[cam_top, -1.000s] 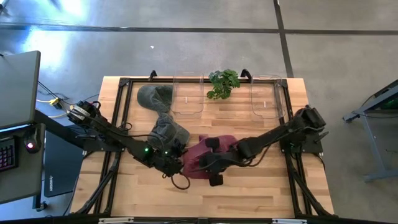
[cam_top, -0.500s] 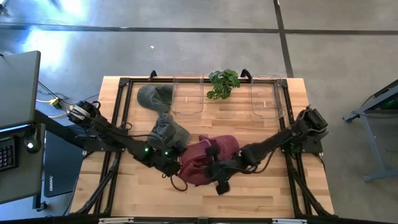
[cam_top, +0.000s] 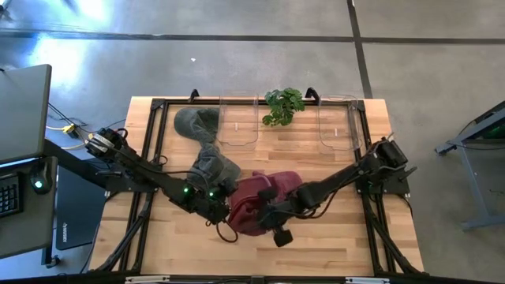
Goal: Pick & Place hat
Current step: Put the left red cap into the left transparent bin
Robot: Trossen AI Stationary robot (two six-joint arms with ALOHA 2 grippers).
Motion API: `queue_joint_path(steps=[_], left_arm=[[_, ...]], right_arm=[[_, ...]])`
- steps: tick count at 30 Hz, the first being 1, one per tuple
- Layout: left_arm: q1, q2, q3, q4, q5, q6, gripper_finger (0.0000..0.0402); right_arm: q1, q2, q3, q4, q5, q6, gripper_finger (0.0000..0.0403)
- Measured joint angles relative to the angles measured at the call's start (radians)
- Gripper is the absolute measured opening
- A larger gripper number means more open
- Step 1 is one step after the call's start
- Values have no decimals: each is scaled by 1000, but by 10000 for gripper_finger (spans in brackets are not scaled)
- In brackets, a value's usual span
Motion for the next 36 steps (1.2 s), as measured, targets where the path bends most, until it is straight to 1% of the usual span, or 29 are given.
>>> queue_joint_path(steps=[4, 7, 8, 9, 13, 17, 19, 21, 25, 27, 30, 34, 36], left_arm=[[0, 0, 0, 3, 18, -45, 0], [0, 0, 0, -2, 40, -91, 0], [0, 0, 0, -2, 57, -105, 0], [0, 0, 0, -3, 68, -116, 0], [0, 0, 0, 2, 65, -170, 0], [0, 0, 0, 0, 47, -213, 0], [1, 0, 0, -12, 37, -218, 0], [1, 0, 0, -29, 14, -215, 0], [0, 0, 0, -103, -45, -205, 0], [0, 0, 0, -136, -56, -207, 0], [0, 0, 0, -139, -50, -226, 0], [0, -1, 0, -142, -43, -251, 0], [0, -1, 0, -146, -39, -256, 0]], right_arm=[[60, -28, 44, 9, 326, -107, 0], [114, -39, 111, -10, 578, -126, 0], [128, -38, 126, -29, 616, -125, 0], [137, -30, 136, -46, 632, -116, 0], [139, 27, 131, -58, 640, -47, 0], [107, 119, 132, -99, 663, 10, 0], [86, 157, 132, -138, 658, 44, 0], [69, 181, 132, -188, 601, 69, 0], [54, 200, 133, -226, 403, 14, 0], [59, 195, 133, -210, 372, -17, 0], [70, 161, 133, -191, 418, -36, 0], [93, 87, 133, -199, 520, -17, 1], [112, 45, 133, -211, 540, -27, 11]])
